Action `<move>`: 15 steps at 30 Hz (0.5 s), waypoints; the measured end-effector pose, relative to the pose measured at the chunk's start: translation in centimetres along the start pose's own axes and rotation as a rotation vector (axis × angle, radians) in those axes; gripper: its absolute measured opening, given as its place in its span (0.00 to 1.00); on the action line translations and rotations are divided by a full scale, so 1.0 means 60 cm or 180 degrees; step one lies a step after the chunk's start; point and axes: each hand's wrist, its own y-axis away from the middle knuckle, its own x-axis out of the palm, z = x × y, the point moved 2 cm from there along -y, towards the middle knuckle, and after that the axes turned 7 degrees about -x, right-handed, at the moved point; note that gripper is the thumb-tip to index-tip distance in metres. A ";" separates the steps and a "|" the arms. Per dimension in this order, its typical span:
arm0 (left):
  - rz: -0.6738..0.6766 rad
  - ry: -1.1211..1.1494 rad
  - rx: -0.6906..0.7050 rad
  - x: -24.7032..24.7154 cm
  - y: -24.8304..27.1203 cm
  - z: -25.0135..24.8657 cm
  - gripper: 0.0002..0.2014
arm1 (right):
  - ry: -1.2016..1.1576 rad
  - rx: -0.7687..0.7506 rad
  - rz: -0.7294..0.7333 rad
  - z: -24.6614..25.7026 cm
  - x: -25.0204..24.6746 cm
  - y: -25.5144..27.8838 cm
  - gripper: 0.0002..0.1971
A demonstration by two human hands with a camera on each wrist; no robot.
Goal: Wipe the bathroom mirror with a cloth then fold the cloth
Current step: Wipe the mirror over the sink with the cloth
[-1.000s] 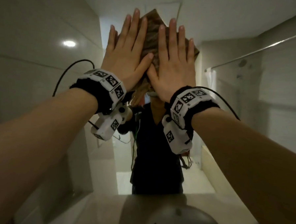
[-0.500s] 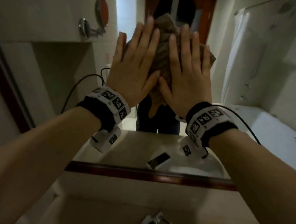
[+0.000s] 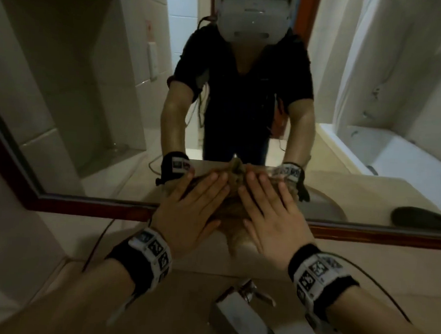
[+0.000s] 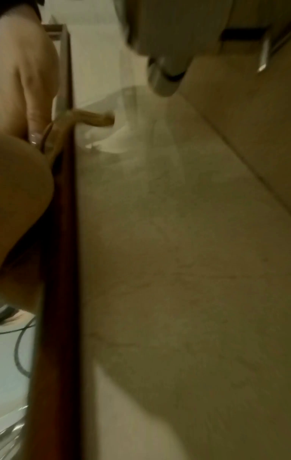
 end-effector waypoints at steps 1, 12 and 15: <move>-0.0001 0.0070 -0.0004 0.009 0.014 -0.006 0.36 | -0.0030 0.0022 0.0000 0.009 0.011 0.008 0.38; -0.0336 0.0165 -0.0578 -0.055 -0.064 0.047 0.39 | -0.0285 0.0572 -0.0203 -0.021 -0.083 -0.092 0.38; -0.0744 0.0072 -0.0727 -0.142 -0.172 0.131 0.42 | -0.0089 0.0507 -0.0589 -0.089 -0.185 -0.200 0.37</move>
